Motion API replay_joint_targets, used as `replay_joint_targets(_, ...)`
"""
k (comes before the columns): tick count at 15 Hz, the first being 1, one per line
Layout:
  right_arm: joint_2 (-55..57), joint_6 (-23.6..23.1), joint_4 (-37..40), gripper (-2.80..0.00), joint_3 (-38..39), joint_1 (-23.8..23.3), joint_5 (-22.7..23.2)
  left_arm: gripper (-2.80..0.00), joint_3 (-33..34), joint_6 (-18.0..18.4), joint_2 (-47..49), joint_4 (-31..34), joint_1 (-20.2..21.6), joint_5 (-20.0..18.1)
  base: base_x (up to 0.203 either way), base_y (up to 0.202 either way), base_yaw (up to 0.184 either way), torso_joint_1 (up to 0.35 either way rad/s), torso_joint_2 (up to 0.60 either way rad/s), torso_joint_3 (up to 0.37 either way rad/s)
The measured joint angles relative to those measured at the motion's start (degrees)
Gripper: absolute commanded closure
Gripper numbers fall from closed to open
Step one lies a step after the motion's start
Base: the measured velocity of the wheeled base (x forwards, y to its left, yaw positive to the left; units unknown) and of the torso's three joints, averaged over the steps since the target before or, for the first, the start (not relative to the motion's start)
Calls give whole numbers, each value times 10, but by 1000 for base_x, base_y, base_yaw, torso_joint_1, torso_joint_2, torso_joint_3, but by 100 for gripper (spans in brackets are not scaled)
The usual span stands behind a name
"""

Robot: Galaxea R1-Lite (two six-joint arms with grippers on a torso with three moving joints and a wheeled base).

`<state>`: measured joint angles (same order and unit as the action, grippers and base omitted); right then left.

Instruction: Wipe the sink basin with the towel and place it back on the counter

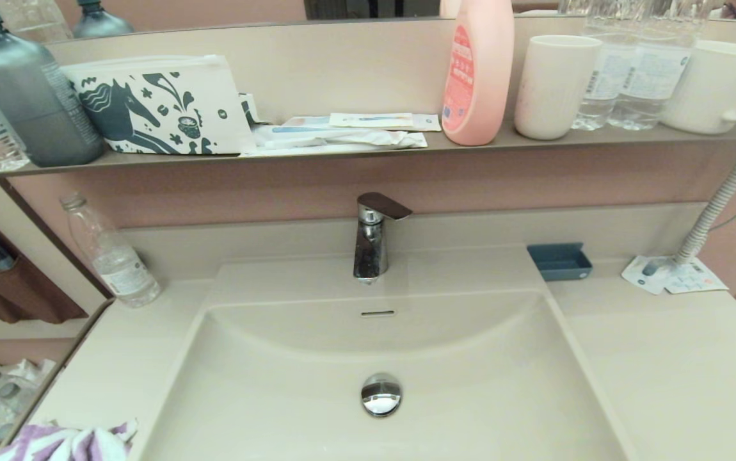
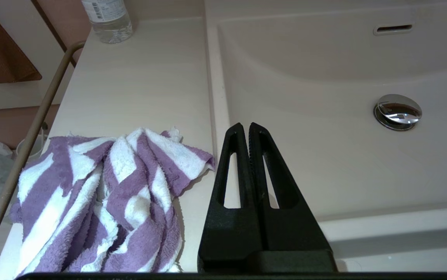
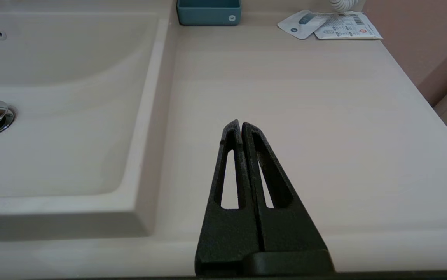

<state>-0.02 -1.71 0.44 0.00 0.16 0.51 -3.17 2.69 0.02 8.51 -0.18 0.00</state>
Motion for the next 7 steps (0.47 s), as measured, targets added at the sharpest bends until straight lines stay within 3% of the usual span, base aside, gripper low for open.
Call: replay_joint_targets(7,0,0,0,0,0,0,0,0,0,0,0,0,0,0,0,0,0,0,0,0)
